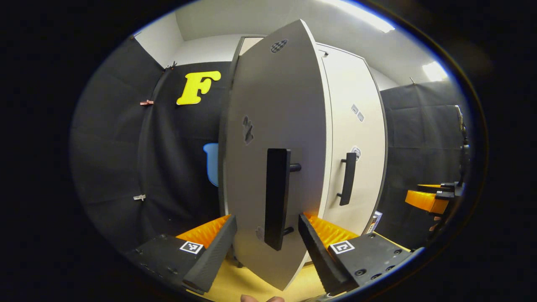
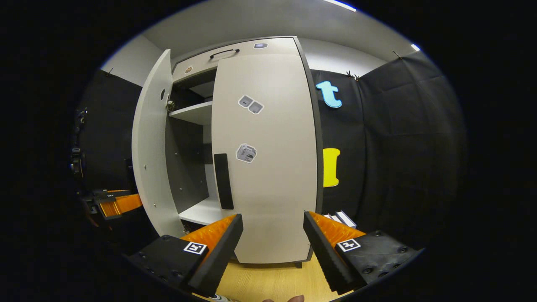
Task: Grasp the bottle in the cabinet with the left hand and place it on the coaster, then close the right door with the right hand and the left door with the left hand.
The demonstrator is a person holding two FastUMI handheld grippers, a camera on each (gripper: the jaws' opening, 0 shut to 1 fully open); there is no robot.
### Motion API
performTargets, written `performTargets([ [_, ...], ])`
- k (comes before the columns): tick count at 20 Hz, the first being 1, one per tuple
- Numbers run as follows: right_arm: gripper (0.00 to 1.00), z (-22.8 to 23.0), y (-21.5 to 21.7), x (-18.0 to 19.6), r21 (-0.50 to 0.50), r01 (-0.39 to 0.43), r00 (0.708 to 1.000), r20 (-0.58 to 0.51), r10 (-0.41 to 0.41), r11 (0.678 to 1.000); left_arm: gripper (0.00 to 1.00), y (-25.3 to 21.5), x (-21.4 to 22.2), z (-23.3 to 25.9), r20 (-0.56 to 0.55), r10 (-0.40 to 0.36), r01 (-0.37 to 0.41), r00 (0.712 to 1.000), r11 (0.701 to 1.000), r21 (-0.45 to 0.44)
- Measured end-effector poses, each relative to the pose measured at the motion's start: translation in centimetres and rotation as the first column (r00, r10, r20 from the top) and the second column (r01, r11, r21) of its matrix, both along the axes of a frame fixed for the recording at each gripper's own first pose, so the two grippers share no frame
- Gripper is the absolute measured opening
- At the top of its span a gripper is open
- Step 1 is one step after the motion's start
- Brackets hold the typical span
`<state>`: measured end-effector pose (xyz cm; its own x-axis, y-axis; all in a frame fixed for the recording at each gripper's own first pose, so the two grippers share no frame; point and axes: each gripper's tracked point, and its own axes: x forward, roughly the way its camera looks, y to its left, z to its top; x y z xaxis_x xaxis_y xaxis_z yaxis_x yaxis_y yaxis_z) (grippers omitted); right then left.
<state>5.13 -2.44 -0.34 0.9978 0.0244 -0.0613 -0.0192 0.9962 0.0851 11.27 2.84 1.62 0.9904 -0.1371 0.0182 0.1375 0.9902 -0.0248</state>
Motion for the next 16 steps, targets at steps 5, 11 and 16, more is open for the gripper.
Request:
performTargets([
  [5, 0.97, -0.1, -1.6, 1.3, 0.012, 0.004, 1.0, 0.003, -0.004, 1.0, 0.94, -3.5, 2.4, 0.3, 0.004, -0.035, 0.035, 0.999, 0.999, 0.021],
  [11, 0.98, 0.0, -2.2, 2.4, 0.016, -0.006, 1.0, 0.008, 0.006, 1.0, 0.91, -5.4, 4.7, -0.2, 0.007, -0.037, 0.037, 0.999, 0.999, 0.028],
  [16, 0.98, -0.2, -2.2, 3.2, 0.027, -0.026, 1.0, 0.003, 0.026, 0.999, 0.94, -6.7, 6.7, 0.0, 0.017, -0.028, 0.027, 0.999, 0.998, 0.052],
])
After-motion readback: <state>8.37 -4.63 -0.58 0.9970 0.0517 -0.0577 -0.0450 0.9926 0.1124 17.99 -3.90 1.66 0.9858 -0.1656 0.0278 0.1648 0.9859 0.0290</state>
